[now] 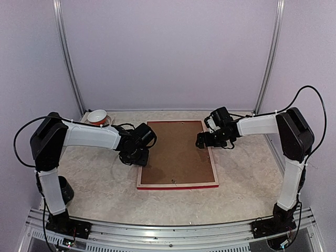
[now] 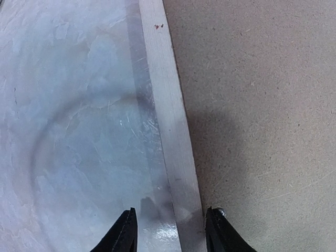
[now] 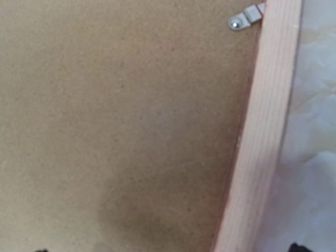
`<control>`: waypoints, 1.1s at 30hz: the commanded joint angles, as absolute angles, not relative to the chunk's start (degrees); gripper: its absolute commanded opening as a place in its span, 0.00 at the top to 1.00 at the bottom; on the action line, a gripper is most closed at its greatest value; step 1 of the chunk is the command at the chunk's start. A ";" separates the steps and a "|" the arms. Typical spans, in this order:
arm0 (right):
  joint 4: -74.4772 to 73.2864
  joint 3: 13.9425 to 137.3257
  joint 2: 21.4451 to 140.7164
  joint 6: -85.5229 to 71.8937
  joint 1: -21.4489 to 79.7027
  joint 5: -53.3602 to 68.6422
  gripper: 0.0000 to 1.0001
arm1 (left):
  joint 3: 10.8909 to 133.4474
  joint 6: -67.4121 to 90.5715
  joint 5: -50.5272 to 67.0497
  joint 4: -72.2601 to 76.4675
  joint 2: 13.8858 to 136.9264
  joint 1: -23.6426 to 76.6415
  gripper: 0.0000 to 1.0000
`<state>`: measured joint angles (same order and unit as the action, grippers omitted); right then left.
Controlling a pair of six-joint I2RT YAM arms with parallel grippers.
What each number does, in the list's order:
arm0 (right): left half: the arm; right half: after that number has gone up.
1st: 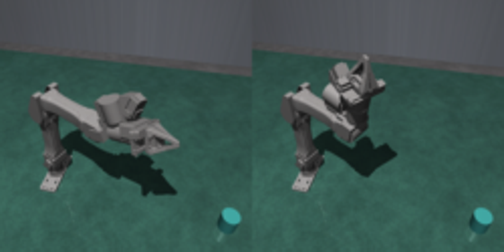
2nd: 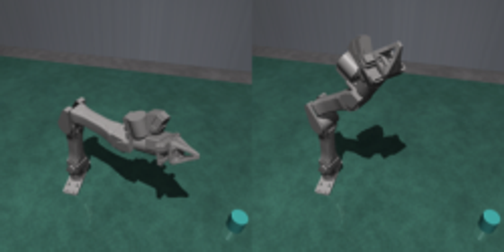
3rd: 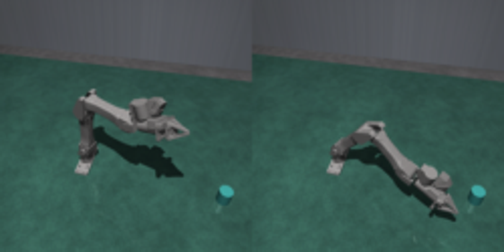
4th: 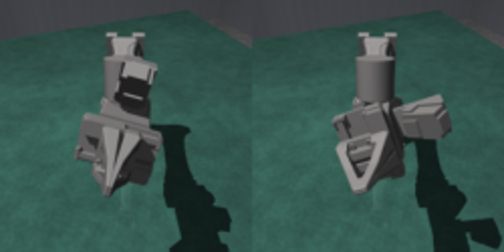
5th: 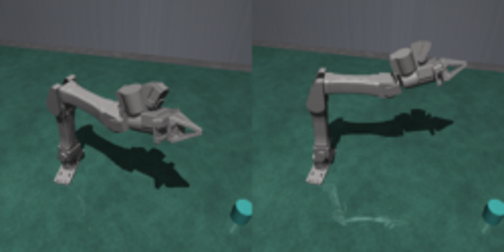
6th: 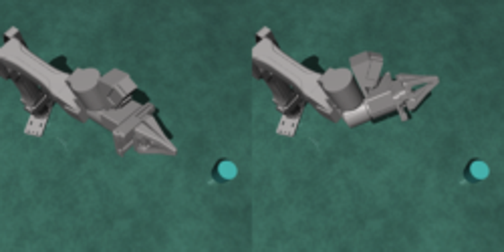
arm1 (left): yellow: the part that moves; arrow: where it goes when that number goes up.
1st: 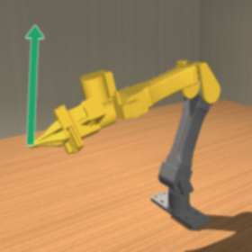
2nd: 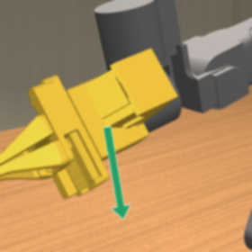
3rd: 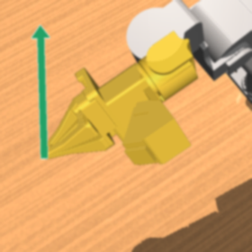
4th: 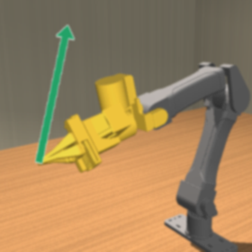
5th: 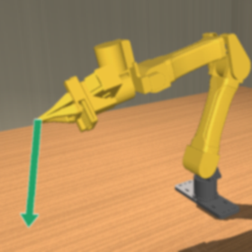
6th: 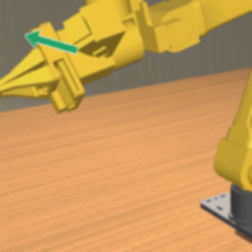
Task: Put the photo into the frame
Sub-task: Press the fastener onto the backboard.
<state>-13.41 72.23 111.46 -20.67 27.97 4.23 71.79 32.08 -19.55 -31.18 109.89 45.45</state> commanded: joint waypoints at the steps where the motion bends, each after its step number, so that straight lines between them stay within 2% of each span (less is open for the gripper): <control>1: -13.23 72.21 110.62 -20.56 28.15 4.07 0.01 | 73.03 31.90 -18.17 -32.74 107.38 45.35 0.56; 10: -13.10 71.99 110.41 -20.65 28.17 4.03 0.01 | 70.88 32.05 -13.91 -31.96 109.57 45.53 0.56; 33: -12.88 71.56 110.38 -20.64 28.13 3.72 0.01 | 69.66 33.35 -16.11 -32.53 111.03 45.35 0.59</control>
